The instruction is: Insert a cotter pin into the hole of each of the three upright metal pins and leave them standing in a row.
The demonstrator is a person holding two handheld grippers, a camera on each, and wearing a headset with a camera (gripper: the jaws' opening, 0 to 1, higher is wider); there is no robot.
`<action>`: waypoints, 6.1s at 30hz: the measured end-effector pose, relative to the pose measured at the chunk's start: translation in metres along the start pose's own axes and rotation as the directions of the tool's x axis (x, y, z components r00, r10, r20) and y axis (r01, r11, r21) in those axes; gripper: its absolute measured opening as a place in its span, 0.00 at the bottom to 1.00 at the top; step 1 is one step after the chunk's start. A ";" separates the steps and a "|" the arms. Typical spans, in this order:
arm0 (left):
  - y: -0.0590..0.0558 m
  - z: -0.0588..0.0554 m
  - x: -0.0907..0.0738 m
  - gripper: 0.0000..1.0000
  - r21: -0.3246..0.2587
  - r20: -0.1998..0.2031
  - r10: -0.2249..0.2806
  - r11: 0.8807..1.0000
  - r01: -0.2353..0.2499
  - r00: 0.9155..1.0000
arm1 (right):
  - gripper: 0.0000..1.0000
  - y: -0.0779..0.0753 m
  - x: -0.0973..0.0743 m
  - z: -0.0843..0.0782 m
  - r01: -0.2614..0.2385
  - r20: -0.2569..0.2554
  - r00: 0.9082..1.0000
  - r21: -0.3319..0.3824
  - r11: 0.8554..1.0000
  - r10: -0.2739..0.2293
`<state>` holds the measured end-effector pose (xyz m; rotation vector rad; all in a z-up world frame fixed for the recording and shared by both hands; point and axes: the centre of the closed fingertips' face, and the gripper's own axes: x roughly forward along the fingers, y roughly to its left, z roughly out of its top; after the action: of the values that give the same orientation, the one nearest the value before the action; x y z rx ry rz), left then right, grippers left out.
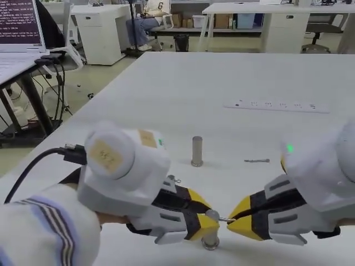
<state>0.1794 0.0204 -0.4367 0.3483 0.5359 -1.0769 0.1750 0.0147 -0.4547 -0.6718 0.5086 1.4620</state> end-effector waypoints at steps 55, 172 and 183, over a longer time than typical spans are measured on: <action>-0.019 0.015 -0.035 0.74 -0.117 0.168 0.004 0.993 0.016 0.986 | 0.25 0.005 -0.003 -0.003 -0.051 0.214 0.977 0.193 0.980 0.009; 0.047 0.009 -0.072 0.96 -0.292 0.146 0.260 0.933 -0.210 0.954 | 0.61 -0.032 -0.035 0.005 0.107 0.431 0.839 0.467 0.878 -0.332; 0.091 0.028 -0.062 0.92 -0.284 0.166 0.259 0.937 -0.206 0.951 | 0.74 -0.028 -0.064 -0.009 0.206 0.372 0.792 0.584 0.785 -0.485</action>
<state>0.2451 0.0907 -0.3773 0.0642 0.4374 -0.7866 0.1995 -0.0374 -0.4145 0.0700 0.3093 1.0032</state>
